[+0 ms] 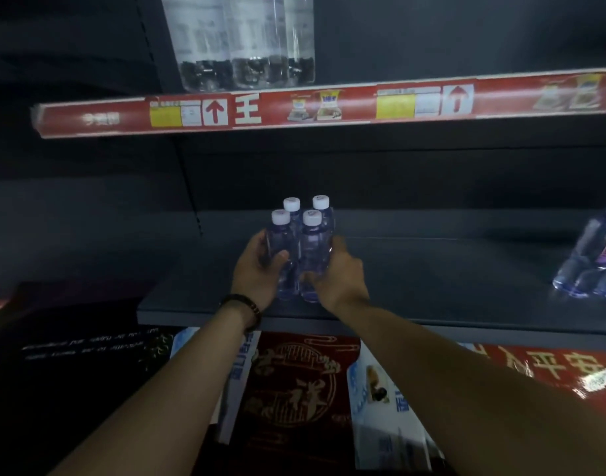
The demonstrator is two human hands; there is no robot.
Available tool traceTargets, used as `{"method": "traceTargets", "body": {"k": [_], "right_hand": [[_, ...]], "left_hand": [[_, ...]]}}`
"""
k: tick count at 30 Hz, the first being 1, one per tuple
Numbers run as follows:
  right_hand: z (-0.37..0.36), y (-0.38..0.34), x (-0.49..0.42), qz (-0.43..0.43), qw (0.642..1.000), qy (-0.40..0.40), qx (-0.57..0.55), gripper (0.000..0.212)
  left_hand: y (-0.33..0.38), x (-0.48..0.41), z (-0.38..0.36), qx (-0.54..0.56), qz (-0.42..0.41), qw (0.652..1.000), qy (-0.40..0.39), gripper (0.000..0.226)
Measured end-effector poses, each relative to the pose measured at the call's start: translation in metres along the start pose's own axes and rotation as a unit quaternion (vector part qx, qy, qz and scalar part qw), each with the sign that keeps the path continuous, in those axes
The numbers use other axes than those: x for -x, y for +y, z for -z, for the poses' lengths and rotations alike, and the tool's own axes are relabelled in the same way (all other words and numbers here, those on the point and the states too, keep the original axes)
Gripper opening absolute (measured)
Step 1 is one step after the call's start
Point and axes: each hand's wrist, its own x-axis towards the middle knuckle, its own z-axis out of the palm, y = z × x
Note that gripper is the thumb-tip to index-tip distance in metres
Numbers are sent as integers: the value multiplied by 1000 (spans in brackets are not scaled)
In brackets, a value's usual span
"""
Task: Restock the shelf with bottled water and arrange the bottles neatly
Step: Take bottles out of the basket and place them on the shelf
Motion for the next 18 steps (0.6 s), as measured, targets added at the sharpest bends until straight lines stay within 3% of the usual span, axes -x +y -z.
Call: {"method": "traceTargets", "body": {"k": [3, 5, 8, 10, 12, 13, 15, 16, 18], "right_hand": [[1, 5, -3, -10, 999, -34, 7, 59], [11, 12, 2, 13, 997, -80, -4, 63], [36, 31, 20, 26, 993, -119, 10, 64], [59, 47, 45, 31, 994, -105, 21, 47], [85, 72, 83, 52, 994, -93, 20, 24], [98, 89, 107, 60, 993, -99, 26, 15], [122, 131, 162, 48, 989, -130, 45, 9], [130, 153, 186, 35, 987, -143, 59, 10], [139, 211, 225, -15, 977, -182, 112, 18]], "left_hand": [[-13, 1, 0, -29, 21, 999, 1, 35], [-21, 8, -3, -40, 41, 998, 4, 43], [-27, 36, -8, -76, 50, 991, 96, 50], [-24, 73, -17, -102, -2, 983, 152, 39], [-17, 120, -37, -107, -60, 982, 140, 30], [-13, 144, -49, -111, -77, 985, 104, 29], [-6, 188, -76, -139, -95, 985, -43, 26], [-5, 203, -90, -169, -88, 970, -152, 22], [-11, 230, -121, -236, -27, 897, -374, 15]]}}
